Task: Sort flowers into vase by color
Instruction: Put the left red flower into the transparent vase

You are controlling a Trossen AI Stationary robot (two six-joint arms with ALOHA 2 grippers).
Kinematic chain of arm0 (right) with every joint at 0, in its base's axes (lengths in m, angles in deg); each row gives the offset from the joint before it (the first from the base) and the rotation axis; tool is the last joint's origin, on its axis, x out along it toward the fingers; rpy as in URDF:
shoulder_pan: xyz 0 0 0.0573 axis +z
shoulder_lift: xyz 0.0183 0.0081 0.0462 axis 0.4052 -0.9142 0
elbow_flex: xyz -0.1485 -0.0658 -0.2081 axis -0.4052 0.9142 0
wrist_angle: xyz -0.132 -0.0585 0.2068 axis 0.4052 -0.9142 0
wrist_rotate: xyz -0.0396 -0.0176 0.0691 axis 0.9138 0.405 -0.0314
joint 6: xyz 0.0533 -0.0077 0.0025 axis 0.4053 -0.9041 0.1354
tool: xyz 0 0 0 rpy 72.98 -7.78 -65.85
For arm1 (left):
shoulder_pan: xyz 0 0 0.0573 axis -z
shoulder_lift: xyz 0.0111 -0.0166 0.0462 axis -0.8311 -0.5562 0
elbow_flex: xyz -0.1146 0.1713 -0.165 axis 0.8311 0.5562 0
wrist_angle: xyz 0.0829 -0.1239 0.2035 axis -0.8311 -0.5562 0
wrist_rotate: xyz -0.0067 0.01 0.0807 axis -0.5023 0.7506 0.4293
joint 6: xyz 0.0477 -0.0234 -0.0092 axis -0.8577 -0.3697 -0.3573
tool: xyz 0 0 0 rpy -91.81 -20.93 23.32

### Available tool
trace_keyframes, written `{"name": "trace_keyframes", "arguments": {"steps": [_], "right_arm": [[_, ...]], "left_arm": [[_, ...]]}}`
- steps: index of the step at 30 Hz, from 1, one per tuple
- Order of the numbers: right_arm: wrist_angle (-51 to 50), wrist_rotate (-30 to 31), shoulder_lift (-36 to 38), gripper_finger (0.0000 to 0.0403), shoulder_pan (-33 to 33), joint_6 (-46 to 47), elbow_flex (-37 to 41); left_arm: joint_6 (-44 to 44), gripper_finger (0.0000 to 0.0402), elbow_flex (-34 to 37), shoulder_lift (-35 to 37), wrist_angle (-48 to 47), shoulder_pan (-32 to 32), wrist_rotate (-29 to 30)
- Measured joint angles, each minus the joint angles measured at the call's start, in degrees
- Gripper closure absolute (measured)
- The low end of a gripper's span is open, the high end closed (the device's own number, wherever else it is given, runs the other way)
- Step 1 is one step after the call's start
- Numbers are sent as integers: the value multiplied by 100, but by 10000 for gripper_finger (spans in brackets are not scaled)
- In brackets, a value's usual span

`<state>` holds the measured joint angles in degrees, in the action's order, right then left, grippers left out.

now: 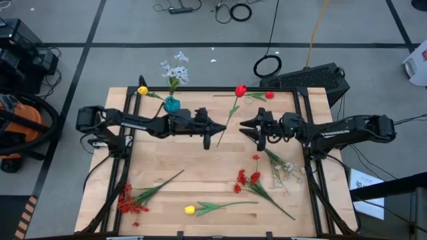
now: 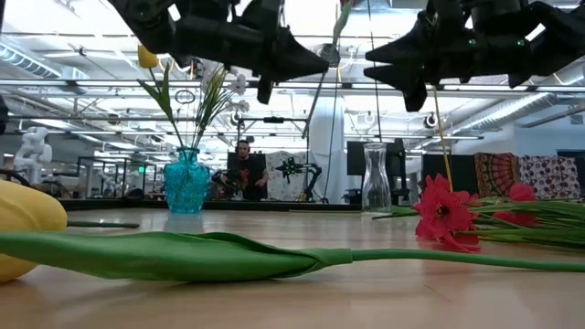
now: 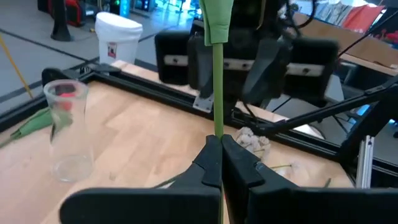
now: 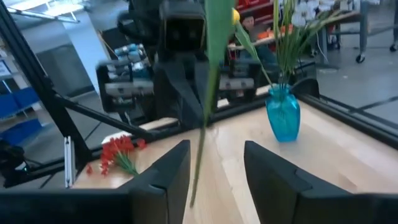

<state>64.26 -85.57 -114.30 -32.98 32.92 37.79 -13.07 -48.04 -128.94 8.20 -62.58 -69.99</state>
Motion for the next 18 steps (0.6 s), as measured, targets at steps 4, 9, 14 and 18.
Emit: {"name": "trace_keyframes", "arguments": {"steps": [4,9,14,18], "right_arm": [[118,7,-86,272,52,-36,-156],[1,9,-499,283,111,-321,-637],[-97,11,-914,287,109,-496,-1039],[-108,27,-1032,287,109,-623,-1169]], "left_arm": [[9,402,-12,-94,74,0,0],[7,401,-12,-106,82,0,-3],[9,401,-12,-104,47,0,-3],[9,402,-16,-104,-81,0,-2]]}}
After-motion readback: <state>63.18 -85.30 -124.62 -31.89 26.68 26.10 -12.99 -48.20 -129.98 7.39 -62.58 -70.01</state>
